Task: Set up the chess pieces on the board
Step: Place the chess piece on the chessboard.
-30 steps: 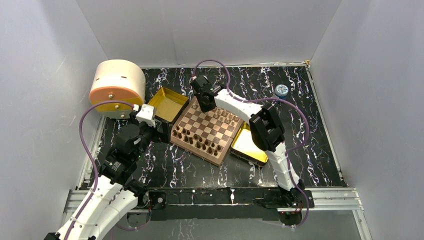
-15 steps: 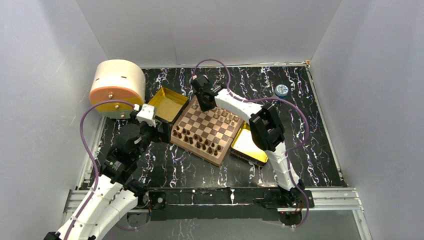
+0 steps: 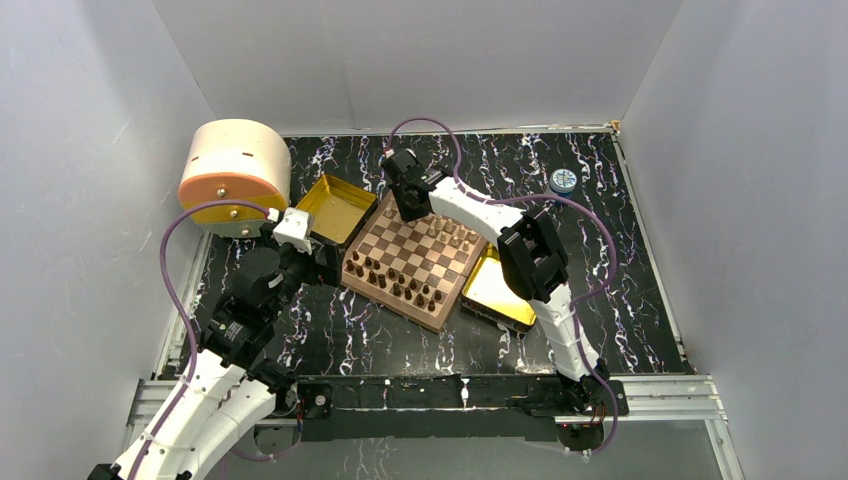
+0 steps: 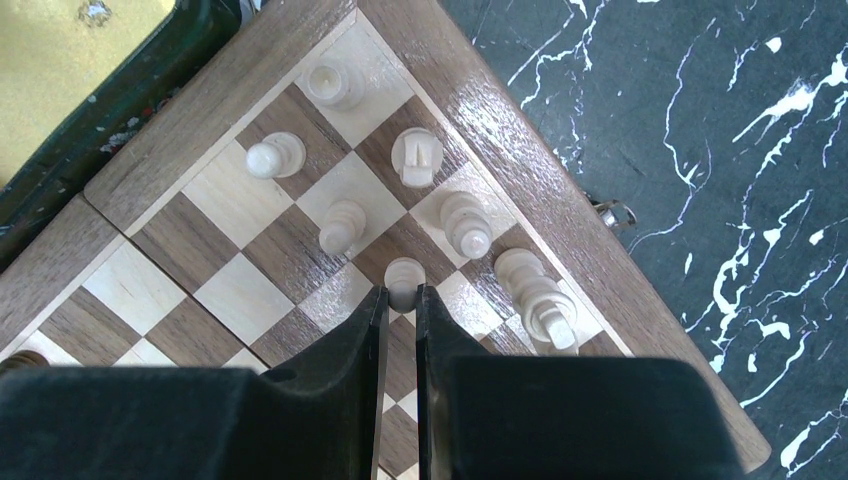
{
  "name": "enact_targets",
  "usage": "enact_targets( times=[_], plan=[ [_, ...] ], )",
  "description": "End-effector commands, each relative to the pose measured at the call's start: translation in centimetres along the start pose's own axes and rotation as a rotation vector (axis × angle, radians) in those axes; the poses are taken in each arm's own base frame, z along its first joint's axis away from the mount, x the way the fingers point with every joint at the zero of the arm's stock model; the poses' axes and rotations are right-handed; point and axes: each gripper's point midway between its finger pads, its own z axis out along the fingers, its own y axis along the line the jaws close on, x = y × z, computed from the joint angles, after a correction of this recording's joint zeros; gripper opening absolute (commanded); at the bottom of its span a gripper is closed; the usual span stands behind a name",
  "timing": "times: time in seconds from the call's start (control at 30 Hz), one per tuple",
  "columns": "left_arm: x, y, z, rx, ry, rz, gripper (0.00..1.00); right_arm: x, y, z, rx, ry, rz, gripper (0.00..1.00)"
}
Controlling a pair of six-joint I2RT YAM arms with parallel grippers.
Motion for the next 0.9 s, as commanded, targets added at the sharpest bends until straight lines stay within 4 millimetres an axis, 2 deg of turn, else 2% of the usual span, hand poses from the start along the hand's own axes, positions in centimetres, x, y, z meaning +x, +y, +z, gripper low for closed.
enact_targets(
  times=[0.0,0.33,0.47,0.6,0.87],
  plan=[
    [-0.8,0.1,-0.2,-0.001,-0.022,0.003,0.93,-1.0,0.3,0.6,-0.012,-0.023,0.012,0.20],
    [-0.7,0.0,-0.1,0.003,-0.021,0.004,0.93,-0.5,0.3,0.9,-0.010,-0.002,0.000,0.21],
    [-0.7,0.0,-0.1,0.003,-0.019,0.003,0.93,-0.4,0.4,0.8,-0.018,0.007,0.000,0.25],
    [-0.6,0.0,-0.1,0.005,-0.017,0.002,0.93,-0.7,0.5,0.5,-0.023,0.001,0.009,0.32],
    [-0.6,-0.1,0.0,0.007,-0.015,0.002,0.93,-1.9,0.3,-0.6,-0.012,-0.022,0.018,0.34]
  ],
)
